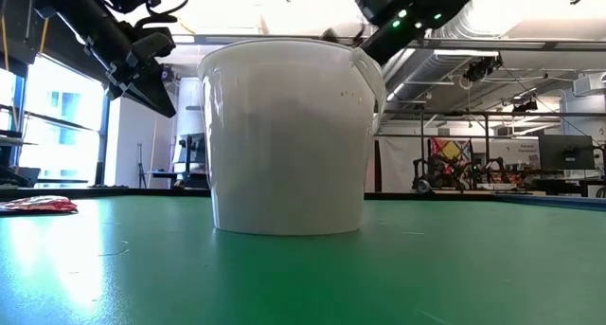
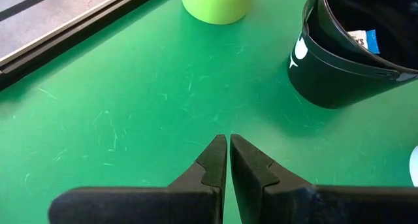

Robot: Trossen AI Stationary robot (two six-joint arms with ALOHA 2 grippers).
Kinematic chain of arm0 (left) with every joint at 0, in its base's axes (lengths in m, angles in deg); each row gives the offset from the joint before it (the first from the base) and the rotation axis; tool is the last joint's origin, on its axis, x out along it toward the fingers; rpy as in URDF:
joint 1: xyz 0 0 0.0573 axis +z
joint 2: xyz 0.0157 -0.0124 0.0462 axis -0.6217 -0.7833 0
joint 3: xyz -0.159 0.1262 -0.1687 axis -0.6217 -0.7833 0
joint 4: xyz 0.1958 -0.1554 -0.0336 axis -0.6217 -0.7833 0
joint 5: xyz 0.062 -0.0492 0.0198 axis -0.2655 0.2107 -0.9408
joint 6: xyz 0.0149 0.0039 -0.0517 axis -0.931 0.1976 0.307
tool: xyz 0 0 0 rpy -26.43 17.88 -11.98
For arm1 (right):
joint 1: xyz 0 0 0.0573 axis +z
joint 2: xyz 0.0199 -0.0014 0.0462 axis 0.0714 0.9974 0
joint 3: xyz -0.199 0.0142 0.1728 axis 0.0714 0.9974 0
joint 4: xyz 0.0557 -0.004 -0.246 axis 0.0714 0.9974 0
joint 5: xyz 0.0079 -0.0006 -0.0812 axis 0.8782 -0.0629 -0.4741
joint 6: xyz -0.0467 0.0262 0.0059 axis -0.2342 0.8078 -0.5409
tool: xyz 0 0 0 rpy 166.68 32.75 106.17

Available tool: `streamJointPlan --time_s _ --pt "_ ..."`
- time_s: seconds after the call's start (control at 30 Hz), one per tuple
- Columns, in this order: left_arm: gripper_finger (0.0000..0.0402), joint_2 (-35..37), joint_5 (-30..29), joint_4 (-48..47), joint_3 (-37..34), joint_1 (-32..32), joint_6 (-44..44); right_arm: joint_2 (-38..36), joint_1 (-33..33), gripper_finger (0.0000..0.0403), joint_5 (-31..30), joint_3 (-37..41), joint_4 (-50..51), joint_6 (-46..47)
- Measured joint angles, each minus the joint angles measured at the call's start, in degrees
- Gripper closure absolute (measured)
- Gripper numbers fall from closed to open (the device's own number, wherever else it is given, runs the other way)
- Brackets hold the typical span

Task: Sort candy by brand, put in halloween buckets
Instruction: Put the red candy into the green bucket

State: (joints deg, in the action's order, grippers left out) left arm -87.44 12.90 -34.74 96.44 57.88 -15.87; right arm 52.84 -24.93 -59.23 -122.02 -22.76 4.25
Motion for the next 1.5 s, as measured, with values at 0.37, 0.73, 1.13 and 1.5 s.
streamJointPlan --time_s 0.37,0.73,1.13,1.5 --pt "0.0391 0.0 -0.2 -0.1 0.0 0.0 0.1 10.1 -3.3 0.0403 7.2 -11.2 8.1 -7.3" --pt "0.0391 0.0 -0.2 -0.1 0.0 0.0 0.2 -1.3 -4.2 0.0403 5.9 -10.9 36.9 -20.8" --pt "0.0391 0.0 0.5 0.0 0.0 0.0 0.2 -7.0 -8.0 0.0382 9.7 16.5 15.0 -5.3" --pt "0.0391 0.0 1.1 -0.1 0.0 0.0 1.2 5.6 -11.1 0.0203 2.5 8.1 14.3 -18.4"
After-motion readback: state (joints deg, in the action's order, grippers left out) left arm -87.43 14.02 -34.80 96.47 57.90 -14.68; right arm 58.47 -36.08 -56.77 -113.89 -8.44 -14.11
